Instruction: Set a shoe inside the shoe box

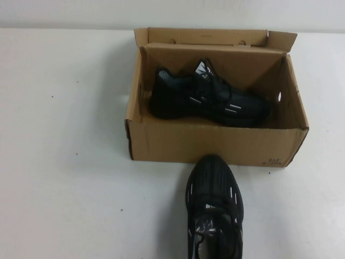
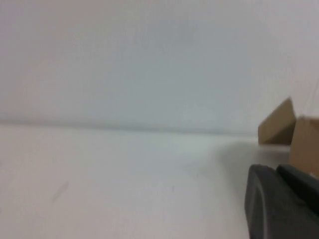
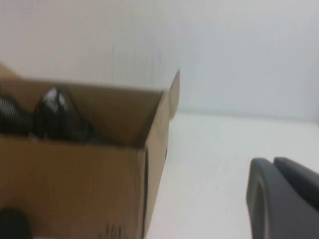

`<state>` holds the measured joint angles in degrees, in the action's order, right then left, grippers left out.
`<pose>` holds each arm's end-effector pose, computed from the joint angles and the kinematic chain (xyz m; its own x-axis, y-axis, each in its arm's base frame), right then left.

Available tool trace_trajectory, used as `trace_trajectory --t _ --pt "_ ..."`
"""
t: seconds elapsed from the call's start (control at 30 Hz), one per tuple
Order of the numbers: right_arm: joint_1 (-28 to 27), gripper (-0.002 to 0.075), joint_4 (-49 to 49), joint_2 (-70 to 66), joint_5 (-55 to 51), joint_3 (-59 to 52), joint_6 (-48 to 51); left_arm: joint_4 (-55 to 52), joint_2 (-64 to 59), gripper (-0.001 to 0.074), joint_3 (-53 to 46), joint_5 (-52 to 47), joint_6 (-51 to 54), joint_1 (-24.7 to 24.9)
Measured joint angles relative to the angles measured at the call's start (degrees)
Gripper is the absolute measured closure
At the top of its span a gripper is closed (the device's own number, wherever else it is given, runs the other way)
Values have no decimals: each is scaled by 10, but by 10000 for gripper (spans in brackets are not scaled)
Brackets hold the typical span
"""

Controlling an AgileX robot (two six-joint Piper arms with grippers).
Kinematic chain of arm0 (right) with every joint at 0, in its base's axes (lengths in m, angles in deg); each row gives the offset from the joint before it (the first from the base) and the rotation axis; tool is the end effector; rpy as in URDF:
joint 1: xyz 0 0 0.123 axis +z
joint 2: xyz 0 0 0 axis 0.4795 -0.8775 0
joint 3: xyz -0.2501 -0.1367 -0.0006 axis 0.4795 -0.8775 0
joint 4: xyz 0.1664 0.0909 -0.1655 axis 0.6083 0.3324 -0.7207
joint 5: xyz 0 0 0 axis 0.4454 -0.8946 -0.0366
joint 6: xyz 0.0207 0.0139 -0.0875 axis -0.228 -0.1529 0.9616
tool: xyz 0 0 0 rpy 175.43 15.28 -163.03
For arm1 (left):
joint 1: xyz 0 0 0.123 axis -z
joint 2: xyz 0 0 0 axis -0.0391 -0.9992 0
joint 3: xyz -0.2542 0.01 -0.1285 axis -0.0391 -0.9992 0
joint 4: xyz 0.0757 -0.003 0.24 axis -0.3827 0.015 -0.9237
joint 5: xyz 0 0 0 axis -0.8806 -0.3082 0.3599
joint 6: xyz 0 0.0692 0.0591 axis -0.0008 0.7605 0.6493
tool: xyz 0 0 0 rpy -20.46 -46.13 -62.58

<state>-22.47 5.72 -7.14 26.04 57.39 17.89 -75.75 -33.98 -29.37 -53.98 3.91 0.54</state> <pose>0.0561 0.0065 0.2012 0.0384 -0.0055 -0.9992 -0.1126 0.9936 -0.0098 0.0564 -0.0027 0.2051 0.0719 -0.0033 -0.9974 0.0484 0.9988 0.0002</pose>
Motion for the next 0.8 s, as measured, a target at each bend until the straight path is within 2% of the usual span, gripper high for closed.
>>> trace_trajectory --t 0.3,0.63,0.8 --pt "0 743 2 0 310 0 0 0 0 738 0 287 0 0" --pt "0 743 4 0 396 0 -5 0 0 738 0 380 -11 0" --pt "0 743 4 1 532 0 -33 0 0 738 0 494 -61 0"
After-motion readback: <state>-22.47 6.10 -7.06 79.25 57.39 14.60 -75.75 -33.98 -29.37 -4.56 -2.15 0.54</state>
